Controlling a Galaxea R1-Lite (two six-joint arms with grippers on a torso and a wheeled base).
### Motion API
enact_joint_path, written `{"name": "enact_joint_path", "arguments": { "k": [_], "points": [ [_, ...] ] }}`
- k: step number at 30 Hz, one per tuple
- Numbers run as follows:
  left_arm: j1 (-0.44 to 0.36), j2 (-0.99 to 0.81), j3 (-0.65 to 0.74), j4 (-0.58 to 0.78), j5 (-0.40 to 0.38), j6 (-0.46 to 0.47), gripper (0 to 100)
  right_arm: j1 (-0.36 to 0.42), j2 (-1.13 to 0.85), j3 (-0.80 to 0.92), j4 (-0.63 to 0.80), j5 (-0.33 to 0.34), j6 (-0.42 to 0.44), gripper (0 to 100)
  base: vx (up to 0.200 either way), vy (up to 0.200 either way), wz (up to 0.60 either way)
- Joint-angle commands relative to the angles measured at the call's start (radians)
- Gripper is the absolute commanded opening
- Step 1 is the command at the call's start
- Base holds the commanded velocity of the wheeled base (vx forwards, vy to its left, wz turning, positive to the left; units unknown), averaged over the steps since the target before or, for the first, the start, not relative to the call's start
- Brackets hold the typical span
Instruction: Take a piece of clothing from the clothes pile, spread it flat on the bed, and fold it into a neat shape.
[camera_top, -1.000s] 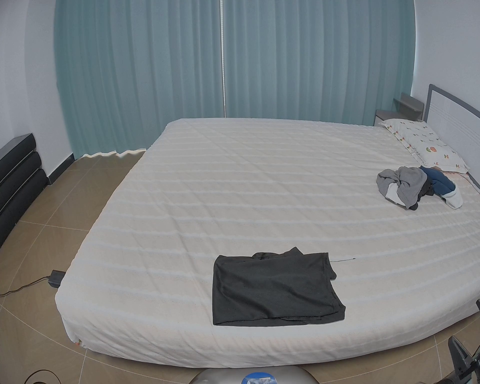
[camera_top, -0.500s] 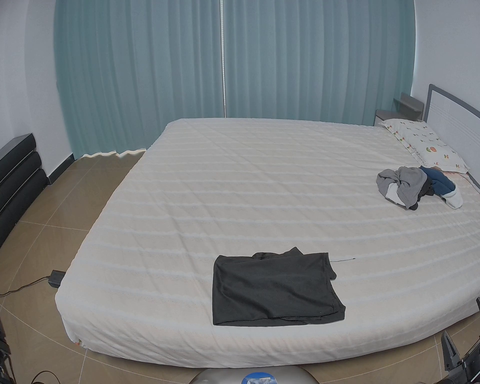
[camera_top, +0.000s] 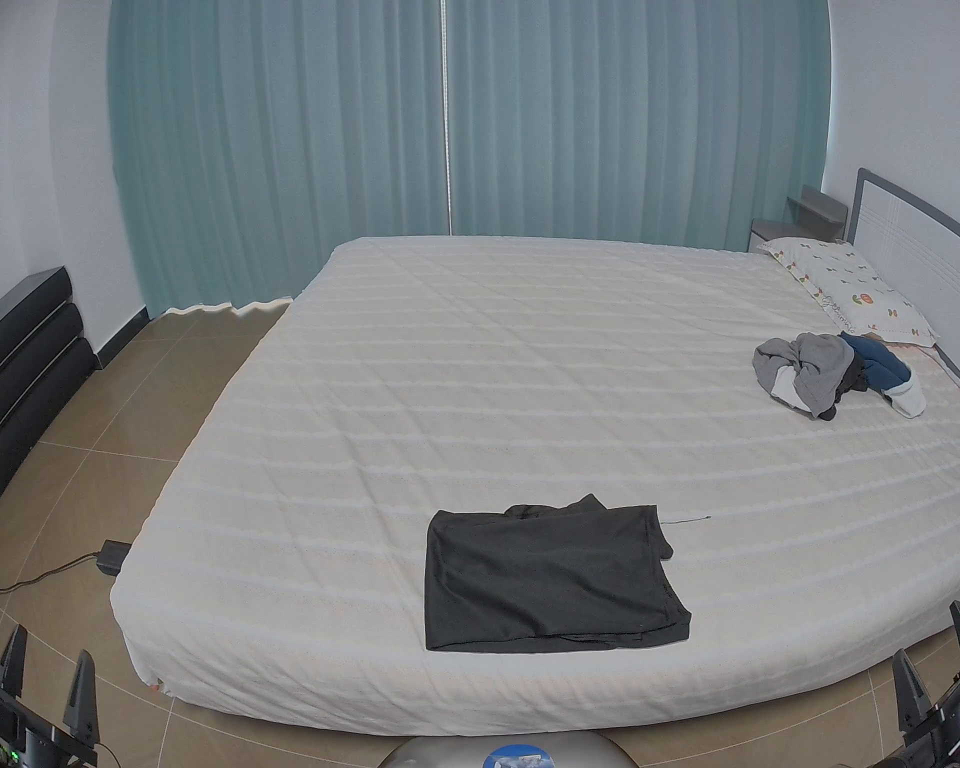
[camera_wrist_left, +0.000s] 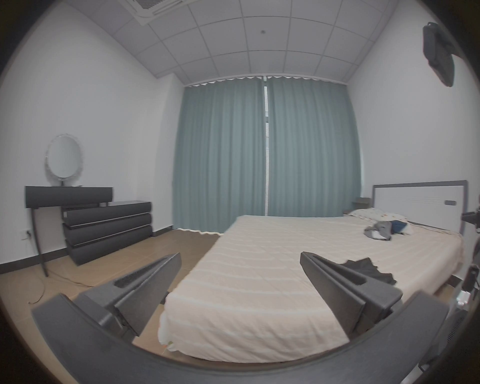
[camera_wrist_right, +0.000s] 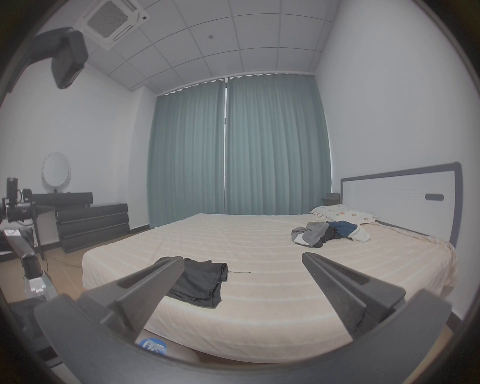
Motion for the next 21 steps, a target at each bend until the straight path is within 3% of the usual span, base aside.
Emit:
{"name": "enact_joint_path", "arguments": {
  "k": [1,6,21],
  "points": [
    [0.000,-0.009,0.018,0.050,-0.109,0.016,100,-0.001,-0.011,0.018,0.002,-0.028,0.025,100,0.000,0.000,0.00],
    [0.000,-0.009,0.017,0.055,-0.123,0.018,100,-0.004,-0.008,-0.004,0.146,-0.094,-0.034,100,0.000,0.000,0.00],
    [0.000,-0.009,0.017,0.056,-0.121,0.030,100,-0.004,-0.008,0.015,0.081,-0.091,-0.004,100,0.000,0.000,0.00]
  ]
}}
